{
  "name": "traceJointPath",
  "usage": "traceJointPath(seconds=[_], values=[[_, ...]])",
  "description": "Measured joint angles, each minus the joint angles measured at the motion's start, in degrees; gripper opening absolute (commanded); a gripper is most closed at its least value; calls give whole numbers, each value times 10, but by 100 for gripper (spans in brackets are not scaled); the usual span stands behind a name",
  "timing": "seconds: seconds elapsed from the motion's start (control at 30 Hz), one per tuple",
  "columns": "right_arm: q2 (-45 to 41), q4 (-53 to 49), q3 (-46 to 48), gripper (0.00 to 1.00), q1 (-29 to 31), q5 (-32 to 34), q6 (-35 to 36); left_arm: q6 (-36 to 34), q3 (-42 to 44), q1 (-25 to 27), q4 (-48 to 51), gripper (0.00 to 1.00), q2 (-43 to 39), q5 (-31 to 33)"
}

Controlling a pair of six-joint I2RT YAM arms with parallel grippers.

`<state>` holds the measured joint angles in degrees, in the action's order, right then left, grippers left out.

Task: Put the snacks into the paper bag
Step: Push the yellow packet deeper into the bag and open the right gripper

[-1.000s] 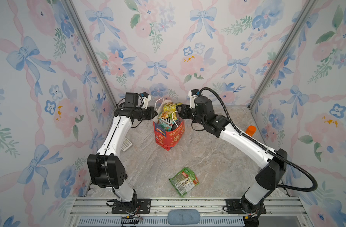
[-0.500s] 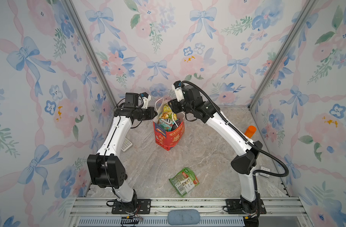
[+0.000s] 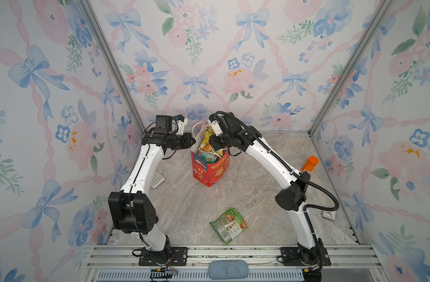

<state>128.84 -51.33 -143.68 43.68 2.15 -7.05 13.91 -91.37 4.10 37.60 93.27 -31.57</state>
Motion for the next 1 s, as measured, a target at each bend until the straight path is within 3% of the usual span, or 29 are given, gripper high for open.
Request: traceJointPath(seconds=[0.5, 0.8, 1.0], values=[[50, -30, -54, 45, 1, -33, -17, -2, 1, 0, 0, 0, 0, 0], [12, -33, -52, 61, 3, -17, -8, -2, 1, 0, 0, 0, 0, 0], [-28, -23, -58, 63, -7, 1, 3, -2, 1, 0, 0, 0, 0, 0]])
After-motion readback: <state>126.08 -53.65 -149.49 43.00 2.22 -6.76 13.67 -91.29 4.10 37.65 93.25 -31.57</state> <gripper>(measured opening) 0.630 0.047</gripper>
